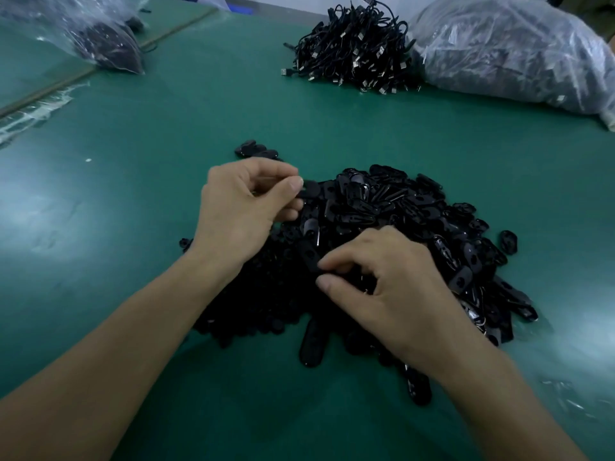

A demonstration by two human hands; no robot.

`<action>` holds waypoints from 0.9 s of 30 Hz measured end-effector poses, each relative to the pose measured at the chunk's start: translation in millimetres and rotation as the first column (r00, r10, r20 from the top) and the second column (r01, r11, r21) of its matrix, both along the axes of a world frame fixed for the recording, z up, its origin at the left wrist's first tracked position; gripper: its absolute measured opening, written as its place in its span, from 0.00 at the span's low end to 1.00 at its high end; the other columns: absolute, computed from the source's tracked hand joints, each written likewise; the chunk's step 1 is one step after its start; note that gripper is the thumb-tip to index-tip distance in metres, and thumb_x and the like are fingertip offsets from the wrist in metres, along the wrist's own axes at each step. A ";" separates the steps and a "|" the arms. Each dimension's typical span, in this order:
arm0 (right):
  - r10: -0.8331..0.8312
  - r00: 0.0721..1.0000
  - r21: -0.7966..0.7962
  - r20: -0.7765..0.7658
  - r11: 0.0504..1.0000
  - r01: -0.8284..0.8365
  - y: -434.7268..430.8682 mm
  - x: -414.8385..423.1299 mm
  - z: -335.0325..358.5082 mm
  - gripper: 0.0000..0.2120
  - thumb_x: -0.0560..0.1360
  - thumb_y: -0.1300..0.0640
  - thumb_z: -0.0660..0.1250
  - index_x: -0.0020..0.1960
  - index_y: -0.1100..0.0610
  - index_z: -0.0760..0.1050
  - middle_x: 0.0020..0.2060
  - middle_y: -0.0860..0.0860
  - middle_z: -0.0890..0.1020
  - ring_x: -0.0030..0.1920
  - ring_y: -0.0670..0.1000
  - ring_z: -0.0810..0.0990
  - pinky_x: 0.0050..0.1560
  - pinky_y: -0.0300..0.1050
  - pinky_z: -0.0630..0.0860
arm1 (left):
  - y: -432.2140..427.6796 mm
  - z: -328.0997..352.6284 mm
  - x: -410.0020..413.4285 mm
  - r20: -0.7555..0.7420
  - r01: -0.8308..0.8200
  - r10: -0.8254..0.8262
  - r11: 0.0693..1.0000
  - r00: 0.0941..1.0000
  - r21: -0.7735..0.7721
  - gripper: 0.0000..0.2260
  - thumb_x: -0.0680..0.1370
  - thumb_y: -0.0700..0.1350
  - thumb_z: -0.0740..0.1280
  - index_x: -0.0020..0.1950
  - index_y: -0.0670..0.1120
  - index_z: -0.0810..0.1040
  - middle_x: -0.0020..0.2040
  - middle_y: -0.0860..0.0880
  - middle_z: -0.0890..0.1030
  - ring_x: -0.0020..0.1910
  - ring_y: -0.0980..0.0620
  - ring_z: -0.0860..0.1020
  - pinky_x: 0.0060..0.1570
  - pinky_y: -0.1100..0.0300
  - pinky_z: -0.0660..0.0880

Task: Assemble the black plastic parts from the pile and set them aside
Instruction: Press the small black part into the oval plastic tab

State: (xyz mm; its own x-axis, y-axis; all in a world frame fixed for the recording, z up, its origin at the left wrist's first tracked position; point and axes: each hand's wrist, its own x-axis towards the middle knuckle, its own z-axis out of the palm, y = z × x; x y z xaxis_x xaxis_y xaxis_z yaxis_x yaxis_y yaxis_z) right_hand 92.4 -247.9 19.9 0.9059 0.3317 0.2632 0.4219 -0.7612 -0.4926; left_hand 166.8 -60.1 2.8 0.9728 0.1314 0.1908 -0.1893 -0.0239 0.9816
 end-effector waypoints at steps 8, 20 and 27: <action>0.145 0.977 -0.205 -0.159 0.963 -0.176 24.2 1.6 10.6 0.11 0.75 0.42 0.70 0.55 0.42 0.82 0.46 0.41 0.71 0.52 0.45 0.66 0.54 0.41 0.68 | 6.1 0.4 3.3 -0.068 -0.034 0.029 0.997 0.997 -0.074 0.07 0.74 0.34 0.73 0.45 0.46 0.81 0.35 0.47 0.85 0.37 0.47 0.85 0.43 0.56 0.83; 0.161 0.977 -0.183 -0.140 0.965 -0.186 32.2 3.4 6.8 0.06 0.80 0.48 0.65 0.51 0.46 0.80 0.47 0.43 0.71 0.51 0.45 0.66 0.54 0.43 0.71 | 1.8 4.2 0.7 -0.092 -0.019 0.013 0.998 0.996 -0.063 0.06 0.75 0.34 0.73 0.46 0.43 0.80 0.34 0.46 0.85 0.37 0.49 0.85 0.39 0.60 0.82; 0.094 0.991 0.122 -0.099 0.989 -0.081 20.0 10.5 11.5 0.05 0.78 0.57 0.66 0.44 0.50 0.76 0.38 0.44 0.78 0.40 0.44 0.76 0.40 0.38 0.73 | 1.3 0.3 -1.3 -0.083 0.034 -0.037 0.999 0.996 -0.034 0.07 0.70 0.39 0.75 0.44 0.44 0.79 0.35 0.45 0.85 0.37 0.47 0.86 0.38 0.60 0.81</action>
State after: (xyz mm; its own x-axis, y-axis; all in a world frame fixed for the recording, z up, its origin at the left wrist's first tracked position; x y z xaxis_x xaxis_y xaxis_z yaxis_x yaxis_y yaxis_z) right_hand 103.0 -227.8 31.5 0.8992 0.3834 0.2109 0.4261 -0.6577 -0.6212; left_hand 165.5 -58.7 3.0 0.9894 0.1012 0.1045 -0.1065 0.0140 0.9942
